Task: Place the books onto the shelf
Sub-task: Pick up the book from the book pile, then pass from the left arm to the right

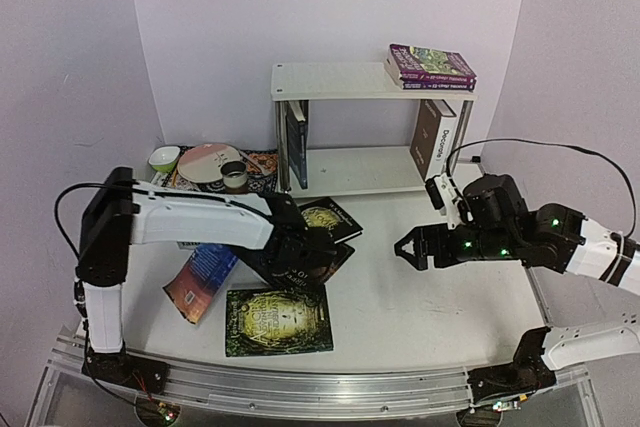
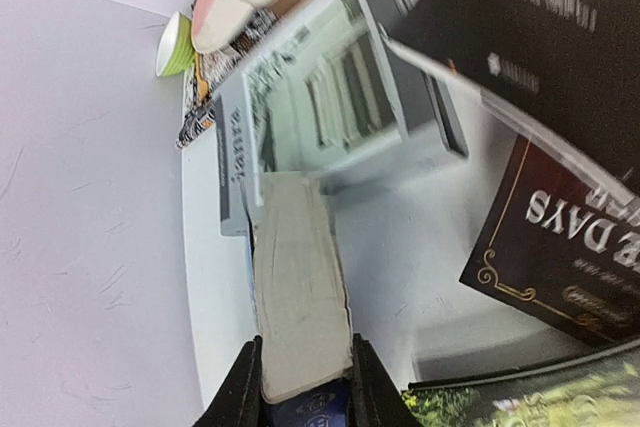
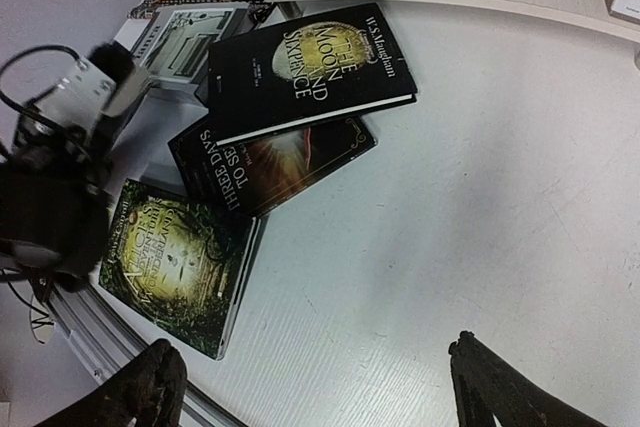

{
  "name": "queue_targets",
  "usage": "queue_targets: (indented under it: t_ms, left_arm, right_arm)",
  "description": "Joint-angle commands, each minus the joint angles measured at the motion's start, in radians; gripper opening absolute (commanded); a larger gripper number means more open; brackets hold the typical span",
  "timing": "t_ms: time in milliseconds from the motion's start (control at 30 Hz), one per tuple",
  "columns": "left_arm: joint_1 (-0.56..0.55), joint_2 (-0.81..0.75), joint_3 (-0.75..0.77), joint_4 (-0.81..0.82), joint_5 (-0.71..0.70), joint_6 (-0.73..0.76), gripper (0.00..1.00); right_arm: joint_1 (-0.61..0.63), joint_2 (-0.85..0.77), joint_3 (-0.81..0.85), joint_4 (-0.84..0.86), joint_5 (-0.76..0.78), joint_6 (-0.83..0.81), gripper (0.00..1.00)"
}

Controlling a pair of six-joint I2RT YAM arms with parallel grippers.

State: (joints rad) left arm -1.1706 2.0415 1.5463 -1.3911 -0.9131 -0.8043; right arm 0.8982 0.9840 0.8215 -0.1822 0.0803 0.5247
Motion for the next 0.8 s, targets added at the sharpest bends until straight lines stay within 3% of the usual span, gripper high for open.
queue_targets:
  t_ms: [0,167,467,633,767]
  left_arm:
    - [0.0,-0.225,0.114,-0.121,-0.075,0.011,0.06]
    - [0.008,-0.373,0.177,-0.118,-0.046,-0.024,0.06]
    - [0.008,-0.599,0.245,-0.067,-0.044,-0.129,0.04]
    - [0.032,-0.821,0.085,0.248,0.066,-0.098,0.04]
    - [0.038,-0.937,-0.05,0.386,0.082,-0.207,0.02]
  right_arm:
    - [0.003,0.026,0.041,0.026,-0.027,0.017,0.91]
    - [0.013,0.086,0.053,0.089,-0.1,0.069,0.92]
    - [0.152,0.226,0.153,0.143,-0.051,0.028,0.92]
    - [0.226,0.319,0.239,0.168,-0.024,0.002,0.94]
    - [0.28,0.385,0.322,0.172,0.0,-0.024,0.94]
